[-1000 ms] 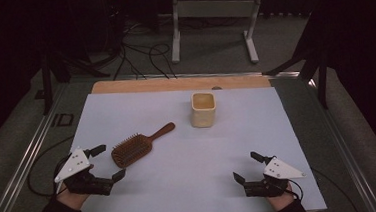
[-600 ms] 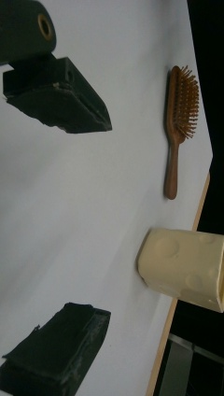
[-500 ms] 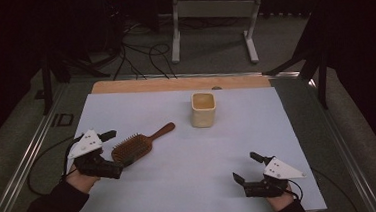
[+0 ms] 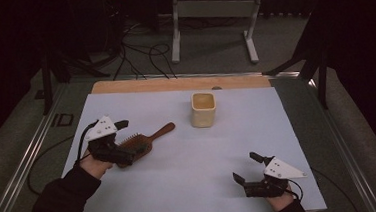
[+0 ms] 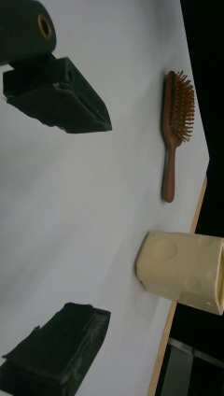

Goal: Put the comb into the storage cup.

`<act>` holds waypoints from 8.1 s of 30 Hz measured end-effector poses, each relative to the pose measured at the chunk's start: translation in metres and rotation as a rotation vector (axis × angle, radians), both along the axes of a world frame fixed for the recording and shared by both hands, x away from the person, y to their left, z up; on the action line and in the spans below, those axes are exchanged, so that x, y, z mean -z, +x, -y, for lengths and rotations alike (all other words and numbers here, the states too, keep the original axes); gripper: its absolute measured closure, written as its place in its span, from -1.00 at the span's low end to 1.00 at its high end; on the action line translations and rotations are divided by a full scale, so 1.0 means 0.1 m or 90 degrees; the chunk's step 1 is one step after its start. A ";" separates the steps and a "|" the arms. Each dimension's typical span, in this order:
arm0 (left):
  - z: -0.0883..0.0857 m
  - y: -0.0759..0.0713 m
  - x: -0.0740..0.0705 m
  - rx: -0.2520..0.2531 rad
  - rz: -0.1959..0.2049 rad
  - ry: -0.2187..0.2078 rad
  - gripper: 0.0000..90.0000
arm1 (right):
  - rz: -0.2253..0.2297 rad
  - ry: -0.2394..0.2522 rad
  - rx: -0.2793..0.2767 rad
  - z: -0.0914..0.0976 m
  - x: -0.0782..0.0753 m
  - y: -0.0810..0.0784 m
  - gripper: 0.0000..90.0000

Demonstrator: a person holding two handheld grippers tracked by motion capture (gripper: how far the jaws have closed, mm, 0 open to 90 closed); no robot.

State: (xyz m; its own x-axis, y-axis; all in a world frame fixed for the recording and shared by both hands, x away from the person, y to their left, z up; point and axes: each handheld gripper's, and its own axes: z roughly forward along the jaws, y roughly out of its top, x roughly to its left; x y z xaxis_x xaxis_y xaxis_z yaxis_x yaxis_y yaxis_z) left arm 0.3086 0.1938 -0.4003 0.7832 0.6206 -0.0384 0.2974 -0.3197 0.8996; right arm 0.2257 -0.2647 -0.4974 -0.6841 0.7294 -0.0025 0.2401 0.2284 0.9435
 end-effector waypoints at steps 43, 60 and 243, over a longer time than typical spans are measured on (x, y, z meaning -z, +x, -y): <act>0.71 1.01 0.43 -0.085 -0.106 0.122 -0.41 | -0.004 0.006 -0.017 -0.01 0.01 -0.01 -0.81; 0.86 1.26 0.71 -0.161 -0.164 0.183 0.50 | -0.002 0.007 -0.023 -0.01 0.00 -0.01 -0.80; -0.06 0.45 0.70 -0.144 -0.372 0.360 -1.00 | -0.010 0.002 -0.023 -0.04 0.01 0.00 -0.80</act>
State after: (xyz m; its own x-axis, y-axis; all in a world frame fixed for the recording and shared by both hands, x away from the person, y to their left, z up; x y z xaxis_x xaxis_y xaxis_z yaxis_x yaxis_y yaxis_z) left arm 0.3538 0.1997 -0.4704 0.5883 0.8079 -0.0345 0.7766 -0.5525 0.3029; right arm 0.2254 -0.2610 -0.4980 -0.7105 0.7036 0.0111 0.2470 0.2346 0.9402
